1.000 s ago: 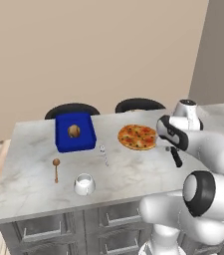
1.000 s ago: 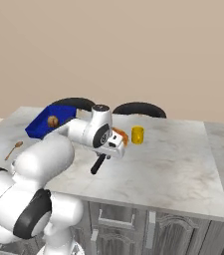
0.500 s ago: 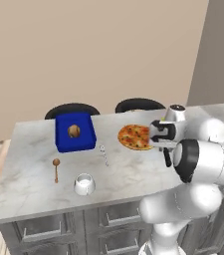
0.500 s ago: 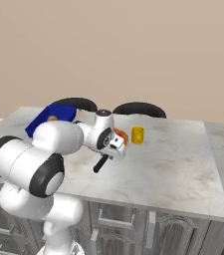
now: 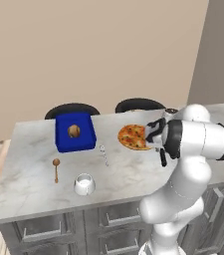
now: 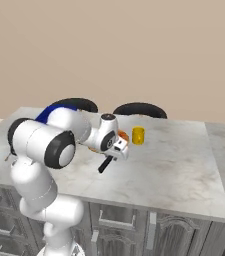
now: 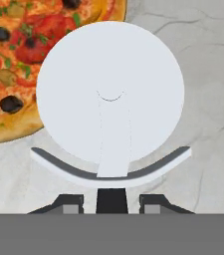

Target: Take the pizza cutter from the drawer on the right and place it on the dining counter for cutting.

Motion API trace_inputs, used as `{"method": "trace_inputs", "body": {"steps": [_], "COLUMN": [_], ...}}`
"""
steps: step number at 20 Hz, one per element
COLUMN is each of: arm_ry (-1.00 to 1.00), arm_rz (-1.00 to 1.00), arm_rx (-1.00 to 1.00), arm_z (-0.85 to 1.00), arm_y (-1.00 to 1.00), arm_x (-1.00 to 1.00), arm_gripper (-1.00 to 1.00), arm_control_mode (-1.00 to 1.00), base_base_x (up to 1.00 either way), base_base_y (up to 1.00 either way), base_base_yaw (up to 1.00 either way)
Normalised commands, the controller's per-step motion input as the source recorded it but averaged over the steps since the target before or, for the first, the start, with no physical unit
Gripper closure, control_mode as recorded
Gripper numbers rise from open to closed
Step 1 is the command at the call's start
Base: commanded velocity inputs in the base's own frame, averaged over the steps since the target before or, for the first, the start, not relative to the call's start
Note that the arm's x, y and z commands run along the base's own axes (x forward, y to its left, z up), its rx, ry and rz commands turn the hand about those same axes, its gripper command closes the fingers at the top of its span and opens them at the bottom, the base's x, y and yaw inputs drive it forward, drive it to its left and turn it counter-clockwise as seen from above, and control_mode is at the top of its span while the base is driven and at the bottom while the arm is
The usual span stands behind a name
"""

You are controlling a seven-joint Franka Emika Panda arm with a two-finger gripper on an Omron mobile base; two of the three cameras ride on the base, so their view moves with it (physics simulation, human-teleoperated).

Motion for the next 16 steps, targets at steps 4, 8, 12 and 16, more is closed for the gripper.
{"method": "trace_inputs", "body": {"steps": [4,8,12,16], "arm_ry": [0.00,0.00,-0.03,-0.01], "arm_rz": [0.00,0.00,0.00,0.00], "arm_rx": [0.00,0.00,0.00,0.00], "arm_z": [-0.39,-0.36,-0.32,-0.17], "arm_y": [-0.03,0.00,0.00,0.00], "arm_x": [0.25,0.27,0.29,0.13], "arm_gripper": [1.00,1.00,1.00,1.00], "arm_control_mode": [-1.00,-1.00,-1.00,-1.00], "base_base_x": [0.00,0.00,0.00,0.00], "base_base_y": [0.00,0.00,0.00,0.00], "base_base_yaw": [0.00,0.00,0.00,0.00]}}
